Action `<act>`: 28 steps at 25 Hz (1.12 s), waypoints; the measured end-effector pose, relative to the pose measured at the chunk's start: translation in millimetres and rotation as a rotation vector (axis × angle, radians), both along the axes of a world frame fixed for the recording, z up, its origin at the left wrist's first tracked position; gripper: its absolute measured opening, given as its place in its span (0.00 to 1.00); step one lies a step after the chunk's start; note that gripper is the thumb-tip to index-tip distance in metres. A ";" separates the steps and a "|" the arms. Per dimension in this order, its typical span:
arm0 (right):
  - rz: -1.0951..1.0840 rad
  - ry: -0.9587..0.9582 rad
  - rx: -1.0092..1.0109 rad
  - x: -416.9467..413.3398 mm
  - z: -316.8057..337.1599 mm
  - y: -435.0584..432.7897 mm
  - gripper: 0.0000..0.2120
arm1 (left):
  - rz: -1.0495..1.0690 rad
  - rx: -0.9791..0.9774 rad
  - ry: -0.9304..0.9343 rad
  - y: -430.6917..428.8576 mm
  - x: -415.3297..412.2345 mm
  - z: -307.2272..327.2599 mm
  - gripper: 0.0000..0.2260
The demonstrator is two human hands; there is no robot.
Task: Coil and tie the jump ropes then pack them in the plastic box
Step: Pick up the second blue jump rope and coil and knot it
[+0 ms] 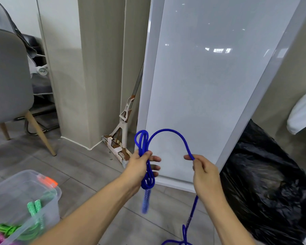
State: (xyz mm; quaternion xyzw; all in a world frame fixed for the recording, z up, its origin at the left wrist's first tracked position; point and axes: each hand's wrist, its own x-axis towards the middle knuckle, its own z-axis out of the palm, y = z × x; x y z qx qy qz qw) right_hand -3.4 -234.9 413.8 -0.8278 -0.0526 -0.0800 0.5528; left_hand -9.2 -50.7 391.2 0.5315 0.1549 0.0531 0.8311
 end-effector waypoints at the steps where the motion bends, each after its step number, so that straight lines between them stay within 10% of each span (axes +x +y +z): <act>1: 0.055 -0.006 -0.017 -2.3 -1.0 7.4 0.16 | -0.044 0.002 -0.011 -3.5 -3.5 1.5 0.06; 14: 0.193 0.042 -0.189 -22.1 -23.4 37.5 0.06 | -0.098 0.447 0.035 -18.4 -5.5 -9.2 0.07; 23: 0.514 0.266 -0.367 -22.7 -14.4 20.5 0.10 | 0.280 -0.416 0.038 30.9 21.4 -5.0 0.10; 28: 0.412 0.472 -0.597 1.6 -15.1 -27.2 0.14 | 0.346 -0.082 0.039 46.1 24.9 -5.6 0.06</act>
